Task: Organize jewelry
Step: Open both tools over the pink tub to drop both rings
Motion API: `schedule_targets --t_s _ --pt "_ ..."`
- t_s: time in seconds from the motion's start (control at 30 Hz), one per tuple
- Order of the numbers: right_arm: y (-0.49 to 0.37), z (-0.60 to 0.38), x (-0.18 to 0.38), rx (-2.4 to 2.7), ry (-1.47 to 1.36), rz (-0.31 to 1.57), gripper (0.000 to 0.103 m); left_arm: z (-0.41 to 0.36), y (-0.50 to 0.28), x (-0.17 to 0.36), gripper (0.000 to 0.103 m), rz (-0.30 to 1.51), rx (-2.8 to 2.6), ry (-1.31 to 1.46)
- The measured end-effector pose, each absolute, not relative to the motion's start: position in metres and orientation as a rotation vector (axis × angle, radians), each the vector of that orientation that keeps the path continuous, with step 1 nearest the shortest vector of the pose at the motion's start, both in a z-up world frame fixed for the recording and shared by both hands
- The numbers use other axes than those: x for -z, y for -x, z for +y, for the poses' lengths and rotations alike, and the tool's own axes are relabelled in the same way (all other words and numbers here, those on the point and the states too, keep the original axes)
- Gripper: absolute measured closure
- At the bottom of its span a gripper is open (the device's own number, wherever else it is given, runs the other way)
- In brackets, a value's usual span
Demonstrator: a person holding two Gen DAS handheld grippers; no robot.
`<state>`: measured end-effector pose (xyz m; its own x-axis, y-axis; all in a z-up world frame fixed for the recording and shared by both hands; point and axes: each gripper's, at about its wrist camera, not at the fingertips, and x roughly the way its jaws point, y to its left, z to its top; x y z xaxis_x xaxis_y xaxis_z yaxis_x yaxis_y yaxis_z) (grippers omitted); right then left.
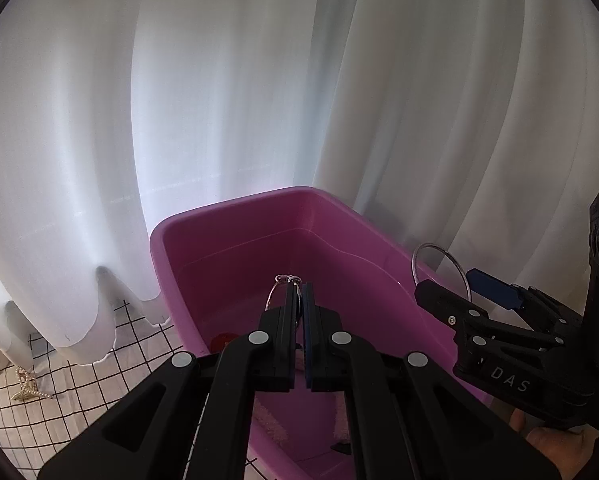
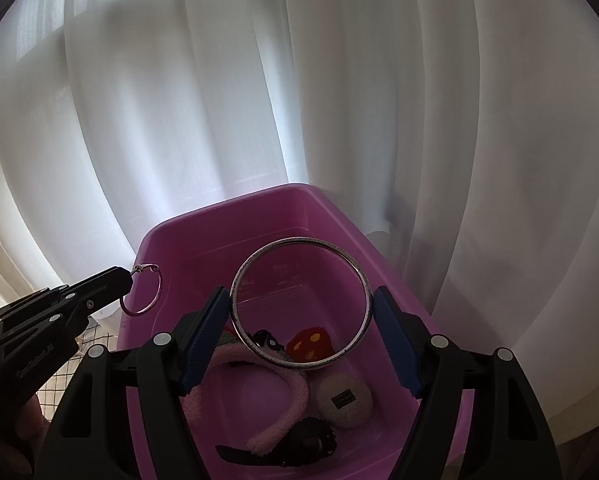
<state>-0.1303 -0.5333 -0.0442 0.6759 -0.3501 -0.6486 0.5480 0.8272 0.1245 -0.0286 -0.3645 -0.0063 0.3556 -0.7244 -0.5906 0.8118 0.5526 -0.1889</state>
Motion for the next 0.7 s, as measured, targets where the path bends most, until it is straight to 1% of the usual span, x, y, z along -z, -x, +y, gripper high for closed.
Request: schedule_targets --t_s 0.37,0.4,0.43,0.47,0.5,0.53,0.6,0.67,0.7 --pt "0.119 -0.543 0.071 0.511 -0.376 0.741 0.032 -0.379 0.017 0.033 0.1 0.807 0.854 -0.206" --pt "0.117 -0.543 0.073 0.508 -0.377 0.749 0.032 -0.379 0.017 0.034 0.099 0.813 0.846 -0.207" --pt "0.116 -0.543 0.075 0.507 -0.377 0.758 0.032 -0.378 0.018 0.033 0.096 0.814 0.842 -0.208" --pt "0.115 -0.543 0.076 0.509 -0.377 0.765 0.031 -0.377 0.018 0.034 0.091 0.816 0.839 -0.212" --pt "0.114 -0.543 0.077 0.508 -0.38 0.771 0.031 -0.377 0.018 0.034 0.072 0.82 0.841 -0.211" --pt "0.114 -0.543 0.078 0.506 -0.384 0.776 0.031 -0.377 0.016 0.034 0.049 0.825 0.842 -0.206" --pt "0.113 -0.544 0.078 0.51 -0.39 0.776 0.031 -0.374 0.017 0.032 0.035 0.808 0.835 -0.191" --pt "0.114 -0.544 0.076 0.511 -0.394 0.771 0.031 -0.372 0.015 0.031 0.03 0.793 0.83 -0.185" --pt "0.115 -0.543 0.074 0.513 -0.394 0.77 0.031 -0.371 0.015 0.031 0.024 0.791 0.824 -0.187"
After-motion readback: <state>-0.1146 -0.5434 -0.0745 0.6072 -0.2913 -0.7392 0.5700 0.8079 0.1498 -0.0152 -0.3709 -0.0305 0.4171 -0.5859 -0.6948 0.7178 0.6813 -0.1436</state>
